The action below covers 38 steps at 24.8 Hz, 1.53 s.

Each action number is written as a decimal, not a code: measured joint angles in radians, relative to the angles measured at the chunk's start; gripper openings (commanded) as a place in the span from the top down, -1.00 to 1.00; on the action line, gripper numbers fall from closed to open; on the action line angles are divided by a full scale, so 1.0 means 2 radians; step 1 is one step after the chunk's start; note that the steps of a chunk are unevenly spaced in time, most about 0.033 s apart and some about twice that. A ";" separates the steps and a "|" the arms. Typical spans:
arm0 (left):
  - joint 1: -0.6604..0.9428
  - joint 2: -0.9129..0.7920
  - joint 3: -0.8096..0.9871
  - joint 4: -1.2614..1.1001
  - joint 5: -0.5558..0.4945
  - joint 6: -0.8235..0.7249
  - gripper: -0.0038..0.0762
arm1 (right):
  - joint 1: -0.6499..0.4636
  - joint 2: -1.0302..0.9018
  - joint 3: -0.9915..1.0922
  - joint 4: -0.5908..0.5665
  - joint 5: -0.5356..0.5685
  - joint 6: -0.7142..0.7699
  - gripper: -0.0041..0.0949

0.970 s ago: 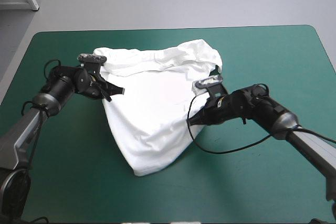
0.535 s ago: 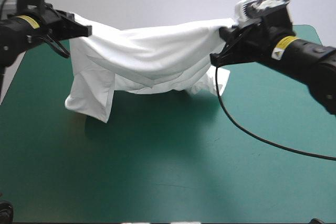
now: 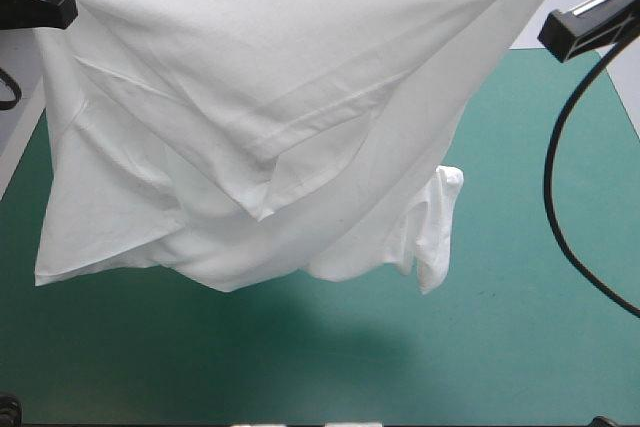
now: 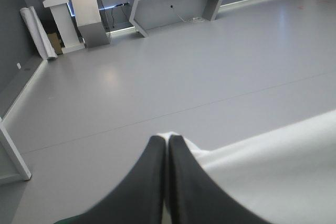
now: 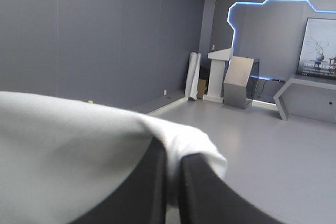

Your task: Fold the cloth

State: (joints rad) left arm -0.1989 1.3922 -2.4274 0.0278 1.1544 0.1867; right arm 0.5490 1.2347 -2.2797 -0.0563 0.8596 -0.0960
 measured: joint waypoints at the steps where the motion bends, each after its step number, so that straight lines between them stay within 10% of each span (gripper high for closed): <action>1: 0.000 0.000 0.000 0.000 0.005 0.001 0.93 | 0.001 0.000 0.000 0.000 -0.002 0.000 0.93; 9: 0.000 0.046 0.083 0.002 0.045 0.003 0.93 | 0.002 0.161 0.033 -0.011 0.010 0.026 0.93; 17: 0.011 0.141 0.269 0.009 -0.195 -0.036 0.93 | -0.008 0.341 0.035 -0.172 -0.108 0.110 0.93; 28: 0.043 0.307 0.279 0.008 -0.366 -0.061 0.87 | -0.066 0.437 0.036 -0.204 -0.185 0.218 0.89; 32: 0.043 0.362 0.279 0.003 -0.428 -0.062 0.45 | -0.072 0.457 0.036 -0.205 -0.197 0.234 0.43; 38: 0.043 0.396 0.282 -0.010 -0.472 -0.063 -0.31 | -0.084 0.480 0.036 -0.205 -0.200 0.236 -0.81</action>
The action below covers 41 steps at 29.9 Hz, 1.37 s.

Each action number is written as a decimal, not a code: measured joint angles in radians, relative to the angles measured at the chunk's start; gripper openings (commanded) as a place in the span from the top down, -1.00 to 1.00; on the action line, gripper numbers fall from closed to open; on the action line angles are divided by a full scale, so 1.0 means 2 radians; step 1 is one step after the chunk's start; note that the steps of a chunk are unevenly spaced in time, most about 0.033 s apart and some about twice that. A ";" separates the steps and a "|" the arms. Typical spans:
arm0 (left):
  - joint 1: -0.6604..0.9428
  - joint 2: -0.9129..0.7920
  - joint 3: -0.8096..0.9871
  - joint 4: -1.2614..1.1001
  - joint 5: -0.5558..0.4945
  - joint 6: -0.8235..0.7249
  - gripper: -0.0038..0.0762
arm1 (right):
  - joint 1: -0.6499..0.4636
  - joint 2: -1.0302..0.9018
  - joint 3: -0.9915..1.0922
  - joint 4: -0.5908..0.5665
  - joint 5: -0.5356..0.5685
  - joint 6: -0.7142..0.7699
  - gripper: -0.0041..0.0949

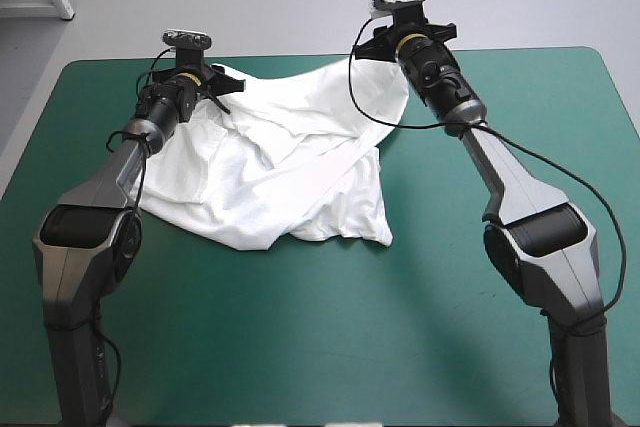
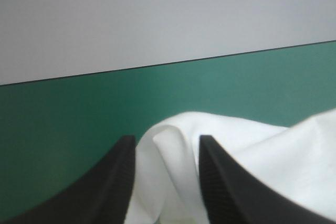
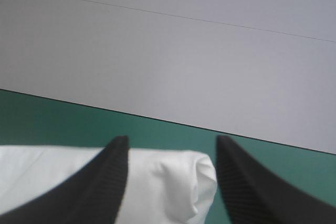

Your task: Fold the cloth

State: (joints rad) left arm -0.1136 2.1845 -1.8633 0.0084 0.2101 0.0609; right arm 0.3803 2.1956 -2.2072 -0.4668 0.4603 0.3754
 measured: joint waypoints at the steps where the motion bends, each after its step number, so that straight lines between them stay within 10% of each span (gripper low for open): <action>1: 0.000 0.000 0.001 -0.001 0.000 0.000 -0.36 | -0.003 0.000 0.001 0.000 0.001 -0.002 -0.92; 7: 0.000 -0.058 0.000 -0.004 0.062 0.000 -0.38 | -0.008 -0.033 0.001 -0.002 0.061 -0.015 -0.92; 24: 0.000 -0.239 -0.003 0.026 0.501 0.002 -0.23 | -0.008 -0.195 0.002 0.122 0.394 -0.113 -0.55; 34: 0.000 -0.311 0.162 0.034 0.512 -0.022 -0.23 | -0.007 -0.268 0.135 0.207 0.394 -0.127 -0.55; 41: 0.000 -0.362 0.355 0.033 0.409 -0.089 -0.23 | -0.007 -0.314 0.270 0.219 0.388 -0.129 -0.55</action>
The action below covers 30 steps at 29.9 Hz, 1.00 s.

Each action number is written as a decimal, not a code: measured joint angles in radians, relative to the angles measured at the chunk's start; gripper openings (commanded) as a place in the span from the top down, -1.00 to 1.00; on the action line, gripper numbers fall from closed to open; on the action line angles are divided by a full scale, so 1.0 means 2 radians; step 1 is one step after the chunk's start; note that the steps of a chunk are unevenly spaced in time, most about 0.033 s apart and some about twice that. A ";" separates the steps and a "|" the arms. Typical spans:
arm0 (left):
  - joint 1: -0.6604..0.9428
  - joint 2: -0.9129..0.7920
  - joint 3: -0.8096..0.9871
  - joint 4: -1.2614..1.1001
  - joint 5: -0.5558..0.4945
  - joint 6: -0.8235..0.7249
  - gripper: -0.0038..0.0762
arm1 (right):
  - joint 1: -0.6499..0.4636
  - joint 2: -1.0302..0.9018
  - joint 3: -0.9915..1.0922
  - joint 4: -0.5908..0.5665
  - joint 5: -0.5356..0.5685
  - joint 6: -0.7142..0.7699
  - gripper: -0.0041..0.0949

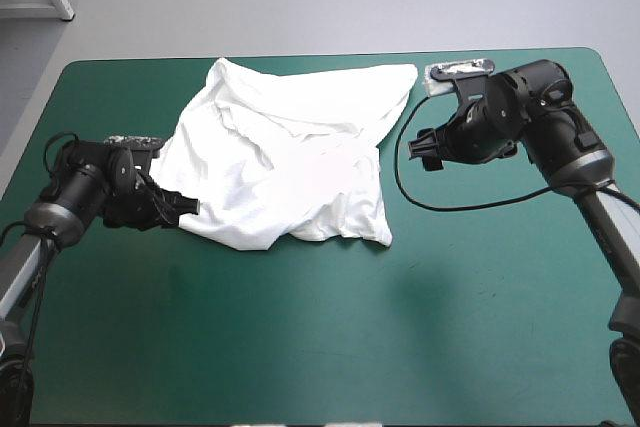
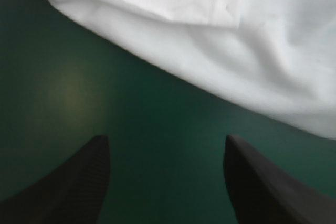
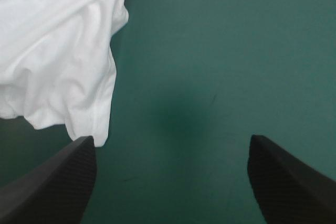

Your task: Fold the cloth

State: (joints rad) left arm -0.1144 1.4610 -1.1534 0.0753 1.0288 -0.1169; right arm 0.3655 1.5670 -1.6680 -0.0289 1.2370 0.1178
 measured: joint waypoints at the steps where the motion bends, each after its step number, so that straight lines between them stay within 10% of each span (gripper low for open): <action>1: 0.000 0.000 0.022 -0.003 -0.019 -0.006 -0.23 | 0.000 -0.004 0.017 0.002 -0.005 0.000 -0.55; 11: 0.000 0.024 0.098 -0.023 -0.211 -0.046 -0.23 | 0.000 -0.028 0.108 0.004 -0.035 -0.005 -0.55; 21: -0.001 0.086 0.092 -0.020 -0.248 -0.054 -0.22 | 0.000 -0.029 0.125 0.014 -0.069 -0.006 -0.54; 30: -0.001 0.090 0.108 -0.009 -0.279 -0.052 0.92 | 0.000 0.010 0.125 0.130 -0.118 -0.052 -0.40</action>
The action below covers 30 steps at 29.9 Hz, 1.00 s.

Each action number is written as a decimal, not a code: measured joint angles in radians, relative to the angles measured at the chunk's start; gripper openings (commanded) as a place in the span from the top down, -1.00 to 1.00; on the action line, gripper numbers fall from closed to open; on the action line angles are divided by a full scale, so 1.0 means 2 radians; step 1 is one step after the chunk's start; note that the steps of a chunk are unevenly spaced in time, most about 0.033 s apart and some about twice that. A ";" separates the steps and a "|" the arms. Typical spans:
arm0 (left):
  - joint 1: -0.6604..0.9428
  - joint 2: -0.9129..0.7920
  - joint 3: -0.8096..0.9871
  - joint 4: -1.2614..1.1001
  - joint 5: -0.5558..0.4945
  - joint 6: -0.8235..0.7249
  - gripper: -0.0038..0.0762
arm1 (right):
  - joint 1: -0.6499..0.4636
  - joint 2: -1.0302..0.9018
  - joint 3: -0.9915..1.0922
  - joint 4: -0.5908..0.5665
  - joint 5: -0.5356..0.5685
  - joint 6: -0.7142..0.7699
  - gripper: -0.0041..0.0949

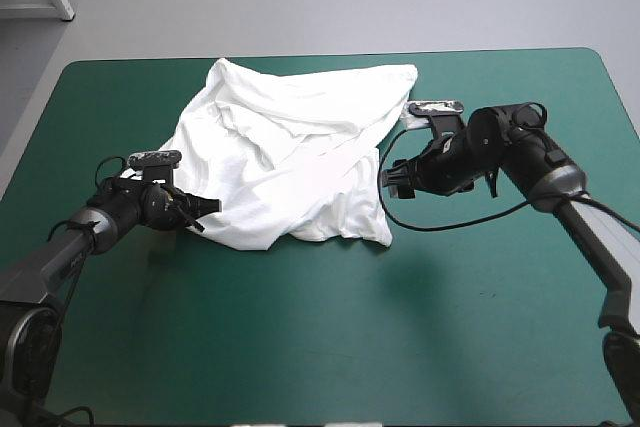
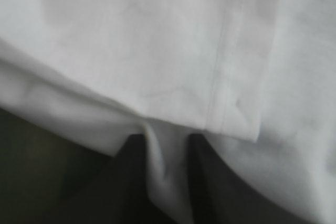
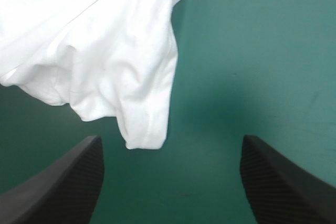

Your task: Fold the cloth

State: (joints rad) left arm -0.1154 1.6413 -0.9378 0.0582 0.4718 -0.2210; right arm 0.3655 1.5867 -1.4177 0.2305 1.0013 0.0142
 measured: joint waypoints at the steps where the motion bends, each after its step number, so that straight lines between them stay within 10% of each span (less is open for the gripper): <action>1: 0.000 0.000 0.002 0.000 -0.006 0.000 0.92 | 0.000 0.010 0.000 0.012 -0.004 -0.007 -0.40; 15: 0.000 0.000 0.007 -0.002 -0.024 -0.002 0.93 | 0.060 0.147 0.000 0.013 -0.067 -0.004 -0.35; 18: 0.000 0.000 0.007 -0.002 -0.024 -0.002 0.93 | 0.064 0.155 -0.006 0.010 -0.069 -0.002 -0.13; 24: 0.000 -0.001 0.008 0.002 -0.024 -0.002 0.93 | 0.074 0.164 -0.009 -0.002 -0.077 -0.002 0.96; 30: 0.000 -0.026 0.007 0.008 -0.006 -0.002 0.93 | 0.081 0.154 -0.004 -0.025 -0.087 0.002 0.94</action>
State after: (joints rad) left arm -0.1154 1.5903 -0.9246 0.0746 0.4606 -0.2241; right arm 0.5274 1.8947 -1.4266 0.1798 0.8263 0.0189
